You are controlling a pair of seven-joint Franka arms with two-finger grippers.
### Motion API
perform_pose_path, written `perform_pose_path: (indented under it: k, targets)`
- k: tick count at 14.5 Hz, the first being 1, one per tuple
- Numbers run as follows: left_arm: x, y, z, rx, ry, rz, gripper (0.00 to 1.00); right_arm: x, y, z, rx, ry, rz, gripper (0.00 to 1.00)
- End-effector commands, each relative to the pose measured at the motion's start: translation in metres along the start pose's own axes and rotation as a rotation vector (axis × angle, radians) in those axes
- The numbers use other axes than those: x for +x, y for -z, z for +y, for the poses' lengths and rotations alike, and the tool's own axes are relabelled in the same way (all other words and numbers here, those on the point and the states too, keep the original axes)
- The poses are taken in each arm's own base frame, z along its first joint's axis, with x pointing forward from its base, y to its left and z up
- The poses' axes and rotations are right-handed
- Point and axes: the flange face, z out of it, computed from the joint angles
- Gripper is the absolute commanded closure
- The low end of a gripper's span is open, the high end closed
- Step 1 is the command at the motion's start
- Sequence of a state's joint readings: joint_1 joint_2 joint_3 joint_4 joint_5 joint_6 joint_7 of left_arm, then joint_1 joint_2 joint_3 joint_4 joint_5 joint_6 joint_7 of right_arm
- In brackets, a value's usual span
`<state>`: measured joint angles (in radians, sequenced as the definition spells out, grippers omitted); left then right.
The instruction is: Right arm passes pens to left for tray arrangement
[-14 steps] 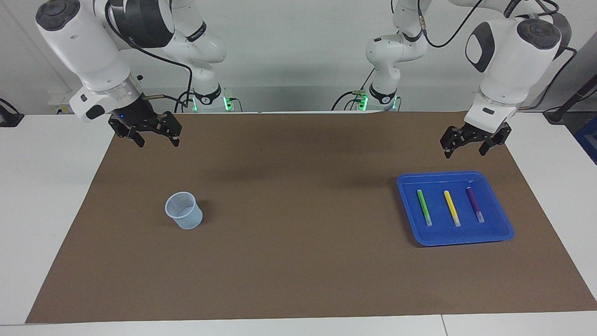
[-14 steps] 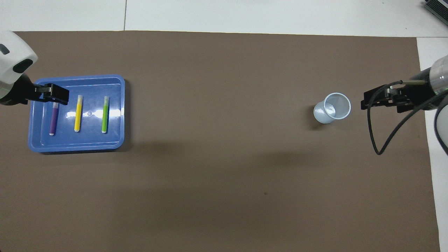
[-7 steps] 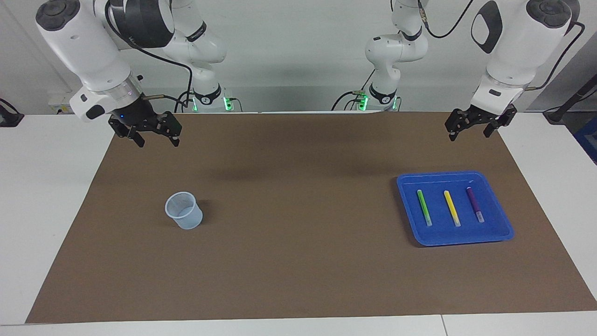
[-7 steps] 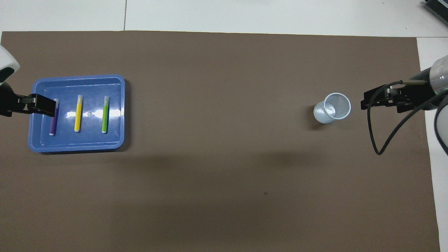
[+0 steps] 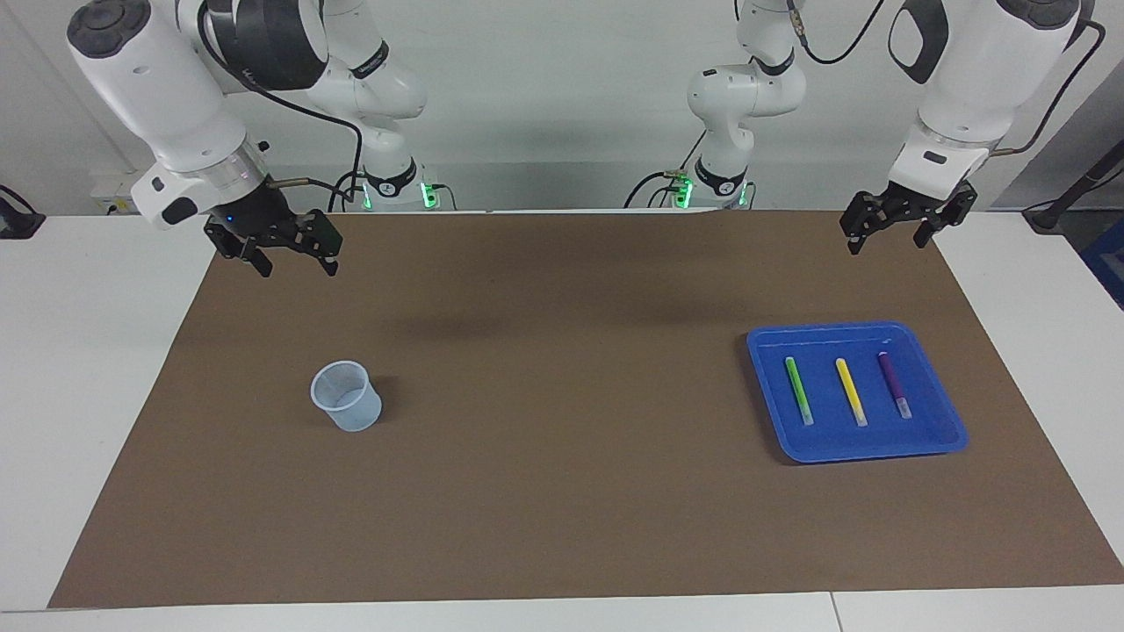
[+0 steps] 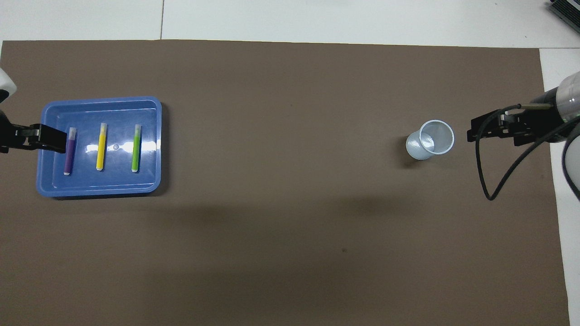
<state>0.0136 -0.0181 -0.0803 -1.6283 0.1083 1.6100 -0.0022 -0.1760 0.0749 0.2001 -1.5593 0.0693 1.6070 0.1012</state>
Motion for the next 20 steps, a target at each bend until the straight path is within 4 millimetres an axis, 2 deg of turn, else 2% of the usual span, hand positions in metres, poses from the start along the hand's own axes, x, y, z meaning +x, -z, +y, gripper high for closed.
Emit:
perform_pose_path:
  k: [1,5,12,20]
  targets:
    - [-0.007,0.004,0.004,0.006,-0.097,-0.002,0.00,-0.006,0.001,0.002,-0.011,0.007,0.007,0.00]
    - [-0.008,0.006,0.000,-0.131,-0.093,0.010,0.00,-0.006,0.001,0.002,-0.011,0.005,0.007,0.00]
    - [-0.011,0.011,0.013,-0.131,-0.106,0.015,0.00,-0.006,0.001,0.002,-0.012,0.007,0.005,0.00]
    - [-0.010,0.011,0.010,-0.131,-0.102,0.018,0.00,-0.006,0.001,0.001,-0.012,0.008,0.005,0.00]
